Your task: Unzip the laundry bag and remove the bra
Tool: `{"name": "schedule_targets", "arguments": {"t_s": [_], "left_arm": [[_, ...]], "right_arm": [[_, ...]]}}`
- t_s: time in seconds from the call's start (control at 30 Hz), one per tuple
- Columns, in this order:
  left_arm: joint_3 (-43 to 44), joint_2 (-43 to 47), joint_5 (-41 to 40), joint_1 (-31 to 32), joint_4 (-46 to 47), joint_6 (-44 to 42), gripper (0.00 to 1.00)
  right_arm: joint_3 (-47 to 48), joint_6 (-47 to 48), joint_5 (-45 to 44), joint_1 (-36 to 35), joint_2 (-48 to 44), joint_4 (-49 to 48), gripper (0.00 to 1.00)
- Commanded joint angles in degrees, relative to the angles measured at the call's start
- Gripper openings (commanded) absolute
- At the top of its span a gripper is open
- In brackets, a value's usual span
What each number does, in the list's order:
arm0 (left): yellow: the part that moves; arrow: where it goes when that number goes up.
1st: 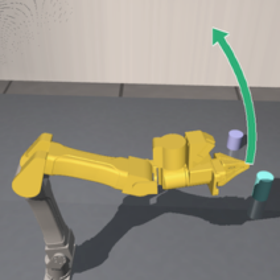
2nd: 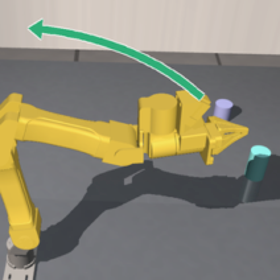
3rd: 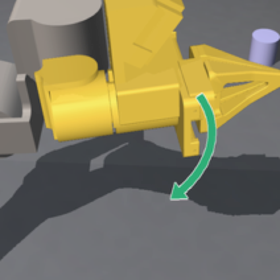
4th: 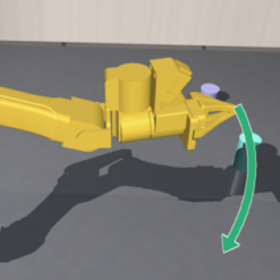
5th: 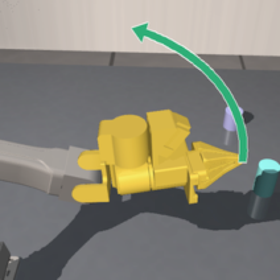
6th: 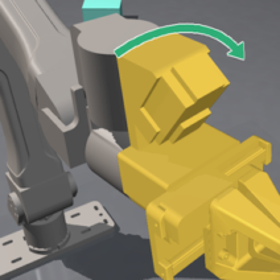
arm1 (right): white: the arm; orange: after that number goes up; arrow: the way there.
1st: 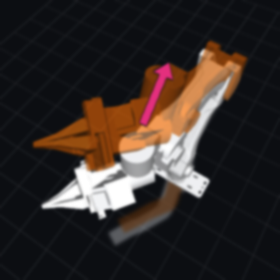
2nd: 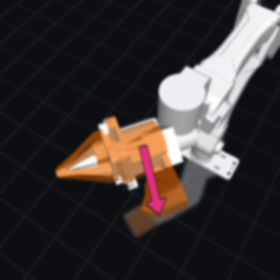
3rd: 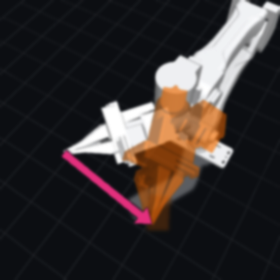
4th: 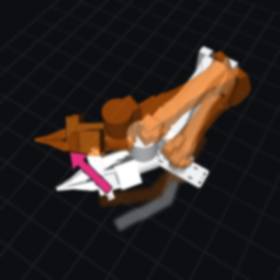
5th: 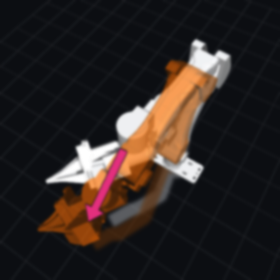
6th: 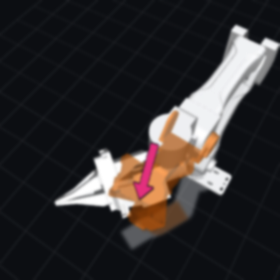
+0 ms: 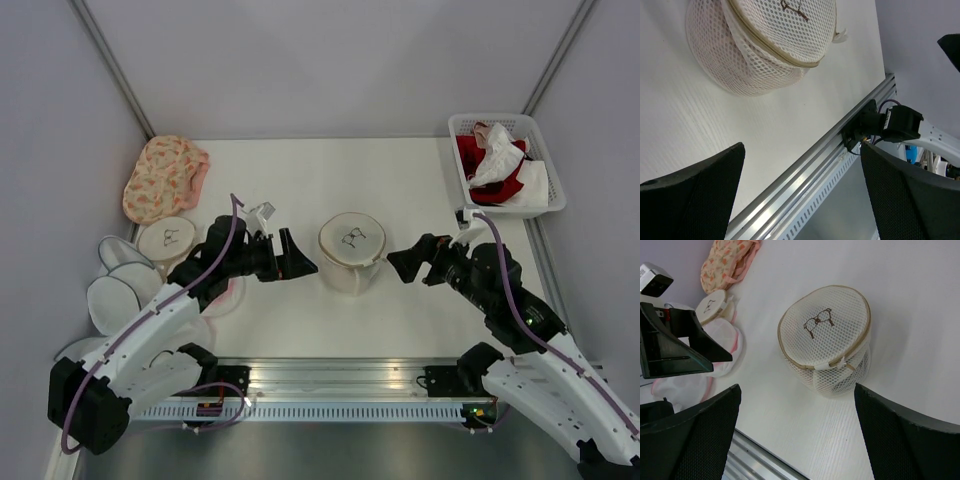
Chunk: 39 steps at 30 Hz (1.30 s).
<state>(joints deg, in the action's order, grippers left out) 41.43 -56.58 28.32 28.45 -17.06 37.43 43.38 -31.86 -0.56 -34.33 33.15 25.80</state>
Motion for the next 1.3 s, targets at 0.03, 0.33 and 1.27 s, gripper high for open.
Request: {"name": "schedule_targets", "arguments": {"t_s": [0.03,0.33,1.27], "left_arm": [[-1.1,3.7,-6.9,1.6,4.0,8.4,1.00],[-9.2,0.7,-25.5,12.2,20.3,32.9,1.00],[4.4,-38.8,-29.5,16.6,44.1,39.1,0.02]], "right_arm": [[-1.5,1.4,-1.8,0.1,1.5,0.6,0.98],[-4.2,1.0,-4.5,0.1,-1.4,1.4,0.98],[-7.0,3.1,-0.2,0.1,-2.7,3.6,0.88]]}}
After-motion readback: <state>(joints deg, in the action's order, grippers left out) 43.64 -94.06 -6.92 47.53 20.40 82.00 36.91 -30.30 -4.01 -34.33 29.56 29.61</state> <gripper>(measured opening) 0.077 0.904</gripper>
